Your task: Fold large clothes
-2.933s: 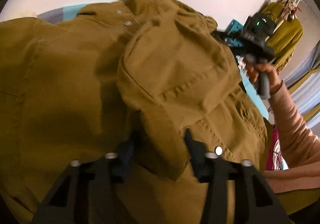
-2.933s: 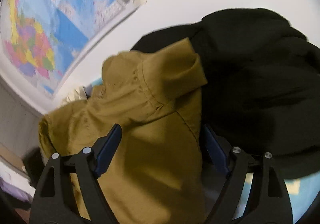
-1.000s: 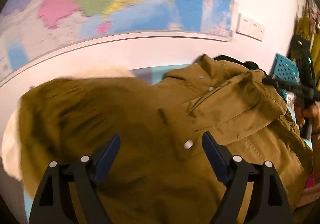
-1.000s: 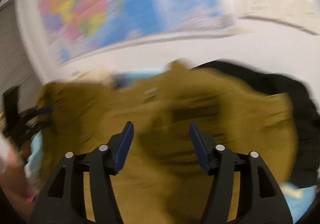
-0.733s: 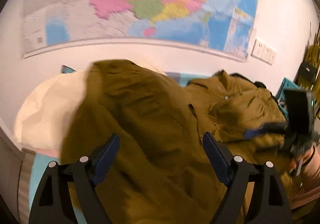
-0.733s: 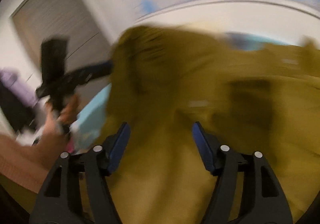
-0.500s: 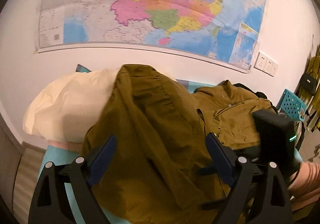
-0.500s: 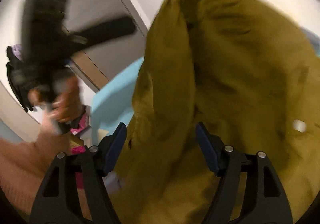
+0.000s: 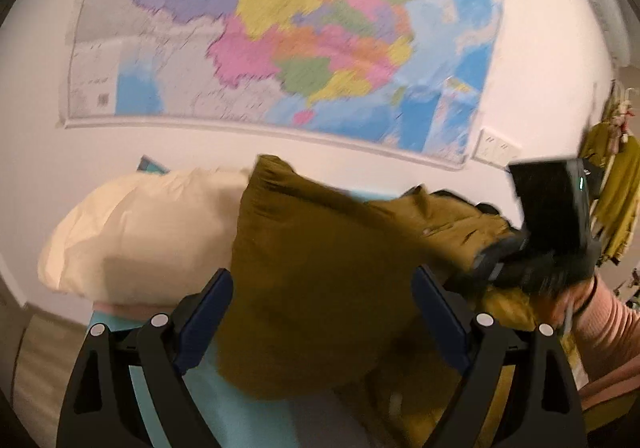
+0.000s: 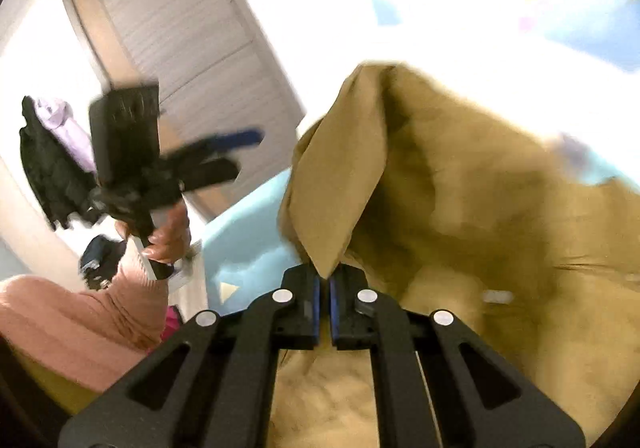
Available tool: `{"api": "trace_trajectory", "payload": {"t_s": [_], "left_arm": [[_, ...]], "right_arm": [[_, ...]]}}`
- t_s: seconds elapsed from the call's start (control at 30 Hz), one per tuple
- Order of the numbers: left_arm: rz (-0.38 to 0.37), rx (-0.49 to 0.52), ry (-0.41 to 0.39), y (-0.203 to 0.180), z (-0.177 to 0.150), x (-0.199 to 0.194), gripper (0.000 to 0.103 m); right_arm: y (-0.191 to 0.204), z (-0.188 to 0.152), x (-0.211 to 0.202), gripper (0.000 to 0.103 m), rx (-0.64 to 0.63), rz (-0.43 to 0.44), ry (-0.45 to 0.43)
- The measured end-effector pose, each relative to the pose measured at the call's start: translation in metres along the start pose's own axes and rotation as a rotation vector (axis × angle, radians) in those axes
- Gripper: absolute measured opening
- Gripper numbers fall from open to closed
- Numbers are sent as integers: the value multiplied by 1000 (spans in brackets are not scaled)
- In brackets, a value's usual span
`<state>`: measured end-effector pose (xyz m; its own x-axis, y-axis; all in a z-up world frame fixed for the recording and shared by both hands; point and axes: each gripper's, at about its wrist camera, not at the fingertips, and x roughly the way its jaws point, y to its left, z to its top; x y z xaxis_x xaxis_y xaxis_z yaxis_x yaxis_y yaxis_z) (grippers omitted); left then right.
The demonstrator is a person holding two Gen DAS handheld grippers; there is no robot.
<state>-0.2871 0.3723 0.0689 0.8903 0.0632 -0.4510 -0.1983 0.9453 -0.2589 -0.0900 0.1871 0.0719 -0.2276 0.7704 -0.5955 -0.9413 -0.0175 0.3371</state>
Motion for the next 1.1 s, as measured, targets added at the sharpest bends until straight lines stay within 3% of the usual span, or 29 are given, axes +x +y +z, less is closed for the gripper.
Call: {"api": "trace_trajectory", "payload": {"t_s": [0.13,0.27,0.4,0.47,0.57,0.63,0.7,0.9,1.0,1.07,1.1], "left_arm": [[-54,34,-18,-19,10,4,87],[-82,74,35,-42,16,34,87],[-66,104,135,-66,14,85,87],[-32,138,194,-79,10,114,87],[58,195,271,-98,1,156,87],[109,225,303,-106,-3,178,87],[134,231,323,-107,-5,191,85],[234,249,353,-103,-11,215,85],[282,244,358,-97,-11,221,85],[327,241,368,-91,-14,227,82],[333,237,370,-89,-15,229,82]], "right_arm": [[-33,1,-92,4,38,-190,-24],[-70,-12,-148,4,108,-380,17],[-121,-37,-159,5,233,-498,86],[-153,-56,-154,9,324,-478,116],[-185,-85,-137,24,408,-492,142],[-198,-94,-136,52,441,-499,115],[-194,-93,-140,65,440,-492,76],[-168,-124,-200,88,353,-491,-55],[-148,-149,-206,89,297,-501,-49],[-144,-161,-201,82,275,-541,-14],[-147,-163,-196,53,291,-521,1]]}}
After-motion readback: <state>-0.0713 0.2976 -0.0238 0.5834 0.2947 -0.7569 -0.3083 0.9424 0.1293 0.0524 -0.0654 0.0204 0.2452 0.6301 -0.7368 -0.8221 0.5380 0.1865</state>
